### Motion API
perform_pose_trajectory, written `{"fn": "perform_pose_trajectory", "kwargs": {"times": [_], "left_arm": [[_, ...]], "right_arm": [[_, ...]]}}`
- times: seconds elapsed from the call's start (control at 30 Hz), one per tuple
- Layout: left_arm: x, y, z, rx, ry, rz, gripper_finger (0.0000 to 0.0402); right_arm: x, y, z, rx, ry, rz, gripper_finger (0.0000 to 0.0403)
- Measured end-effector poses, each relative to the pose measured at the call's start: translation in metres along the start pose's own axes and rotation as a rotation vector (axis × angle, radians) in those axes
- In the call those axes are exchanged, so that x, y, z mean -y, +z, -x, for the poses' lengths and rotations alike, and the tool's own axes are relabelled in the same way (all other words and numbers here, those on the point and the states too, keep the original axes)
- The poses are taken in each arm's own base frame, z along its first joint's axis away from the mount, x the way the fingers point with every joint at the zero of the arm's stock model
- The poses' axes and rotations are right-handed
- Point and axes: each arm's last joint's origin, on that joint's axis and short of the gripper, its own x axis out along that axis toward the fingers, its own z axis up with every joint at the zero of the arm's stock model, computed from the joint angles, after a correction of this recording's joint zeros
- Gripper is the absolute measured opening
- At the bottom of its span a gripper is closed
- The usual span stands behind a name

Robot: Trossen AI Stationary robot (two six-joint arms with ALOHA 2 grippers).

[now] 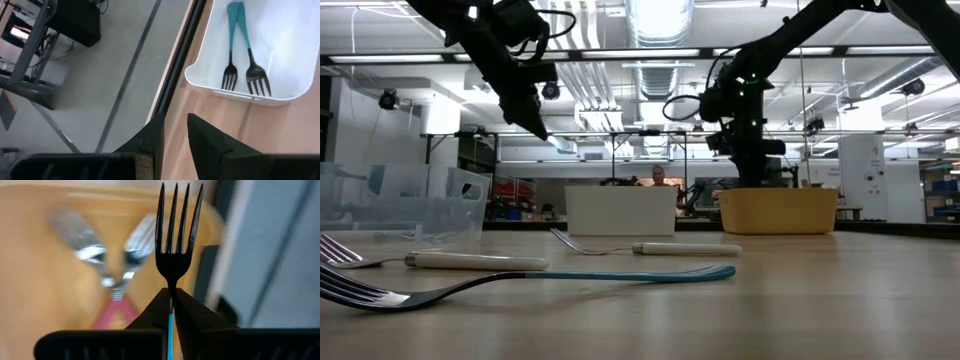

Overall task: Sort silverware by color (type)
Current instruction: Put the right blue fork into the white bin

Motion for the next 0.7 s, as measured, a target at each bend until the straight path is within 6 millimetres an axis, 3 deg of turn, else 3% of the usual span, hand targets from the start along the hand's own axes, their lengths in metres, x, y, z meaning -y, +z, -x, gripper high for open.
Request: {"fn": "perform_pose_trajectory", "kwargs": {"times": [0.27,0.5,0.7], "left_arm": [[0.002,0.0,0.0,0.009,-0.05,0.079,0.0066],[0.007,-0.009,0.004,-0.018,-0.126,0.138,0.0066],[0.012,-0.02,0.014,0.075,-0.168,0.203,0.0066]], "right_arm": [[0.009,0.025,0.029,0.085,-0.22,0.011,0.0009],[0.007,0.074,0.063,0.433,-0.353,0.085,0.0008],[-0.007,0.115,0.076,0.743,-0.387,0.213,0.0008]]}}
